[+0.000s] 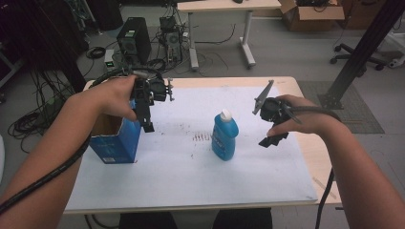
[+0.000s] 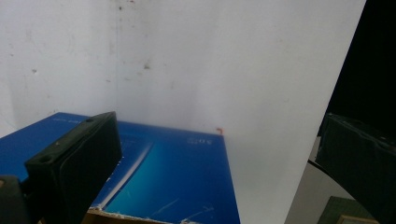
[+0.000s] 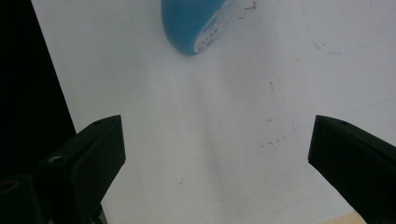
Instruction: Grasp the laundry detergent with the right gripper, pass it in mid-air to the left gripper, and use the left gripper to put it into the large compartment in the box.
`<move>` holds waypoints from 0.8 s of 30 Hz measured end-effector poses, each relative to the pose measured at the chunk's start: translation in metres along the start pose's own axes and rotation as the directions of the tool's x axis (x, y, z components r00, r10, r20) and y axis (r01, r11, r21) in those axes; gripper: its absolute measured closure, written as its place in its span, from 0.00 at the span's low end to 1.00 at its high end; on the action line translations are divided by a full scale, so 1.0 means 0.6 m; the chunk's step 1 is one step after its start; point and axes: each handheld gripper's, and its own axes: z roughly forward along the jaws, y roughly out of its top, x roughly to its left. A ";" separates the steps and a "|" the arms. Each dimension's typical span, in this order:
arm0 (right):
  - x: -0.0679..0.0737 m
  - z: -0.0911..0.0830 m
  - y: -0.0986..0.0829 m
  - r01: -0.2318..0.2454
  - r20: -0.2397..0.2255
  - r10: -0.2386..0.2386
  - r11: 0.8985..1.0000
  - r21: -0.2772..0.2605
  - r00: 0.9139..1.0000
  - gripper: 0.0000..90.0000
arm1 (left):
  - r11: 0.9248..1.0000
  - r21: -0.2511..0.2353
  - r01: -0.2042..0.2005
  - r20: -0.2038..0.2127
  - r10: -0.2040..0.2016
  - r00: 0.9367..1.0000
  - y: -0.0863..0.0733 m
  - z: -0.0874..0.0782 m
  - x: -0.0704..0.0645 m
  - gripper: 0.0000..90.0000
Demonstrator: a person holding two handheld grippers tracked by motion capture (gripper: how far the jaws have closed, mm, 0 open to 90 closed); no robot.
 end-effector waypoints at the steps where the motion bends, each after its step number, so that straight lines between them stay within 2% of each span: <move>1: 0.000 0.000 0.000 0.000 0.000 0.000 1.000 0.000 1.000 0.04 | 1.000 0.000 0.000 0.000 0.000 1.000 0.000 0.000 0.000 0.00; 2: 0.013 0.009 -0.006 0.007 0.004 -0.006 1.000 -0.015 1.000 0.04 | 1.000 0.003 -0.002 0.002 0.002 1.000 0.000 0.001 0.000 0.00; 6: 0.031 0.021 -0.015 -0.002 -0.003 0.002 0.999 -0.033 1.000 0.04 | 1.000 0.005 0.004 0.004 -0.004 1.000 0.002 0.003 0.000 0.00; 8: 0.043 0.034 -0.022 -0.032 -0.009 0.032 0.997 -0.065 0.999 0.04 | 1.000 0.001 0.000 0.005 0.000 1.000 0.003 0.005 -0.003 0.00; 11: 0.049 0.041 -0.027 -0.049 -0.009 0.049 0.996 -0.079 0.999 0.04 | 1.000 0.005 -0.005 0.005 0.005 1.000 0.003 0.005 -0.005 0.00; 14: 0.054 0.051 -0.031 -0.087 0.015 0.089 0.990 -0.108 0.996 0.04 | 1.000 0.009 -0.001 0.003 0.001 1.000 0.001 0.005 -0.006 0.00; 15: 0.054 0.051 -0.031 -0.087 0.015 0.089 0.990 -0.108 0.996 0.04 | 1.000 0.009 -0.001 0.003 0.001 1.000 0.001 0.005 -0.006 0.00; 16: 0.057 0.056 -0.034 -0.112 0.026 0.117 0.983 -0.144 0.993 0.04 | 1.000 0.007 0.000 0.003 0.000 1.000 0.000 0.004 -0.007 0.00; 17: 0.058 0.058 -0.035 -0.124 0.030 0.130 0.980 -0.155 0.991 0.04 | 1.000 0.009 0.001 0.003 -0.001 1.000 -0.001 0.004 -0.007 0.00; 18: 0.058 0.058 -0.035 -0.124 0.030 0.130 0.980 -0.155 0.991 0.04 | 1.000 0.009 0.001 0.003 -0.001 1.000 -0.001 0.004 -0.007 0.00; 22: 0.065 0.071 -0.043 -0.156 0.046 0.169 0.966 -0.209 0.985 0.04 | 1.000 0.004 0.002 0.003 -0.002 1.000 -0.004 0.005 -0.008 0.00; 23: 0.065 0.071 -0.043 -0.156 0.046 0.169 0.966 -0.209 0.985 0.04 | 1.000 0.007 0.000 0.003 0.000 1.000 -0.004 0.005 -0.008 0.00; 24: 0.068 0.075 -0.047 -0.175 0.050 0.193 0.954 -0.242 0.980 0.04 | 1.000 0.004 0.002 0.005 -0.002 1.000 -0.005 0.005 -0.008 0.00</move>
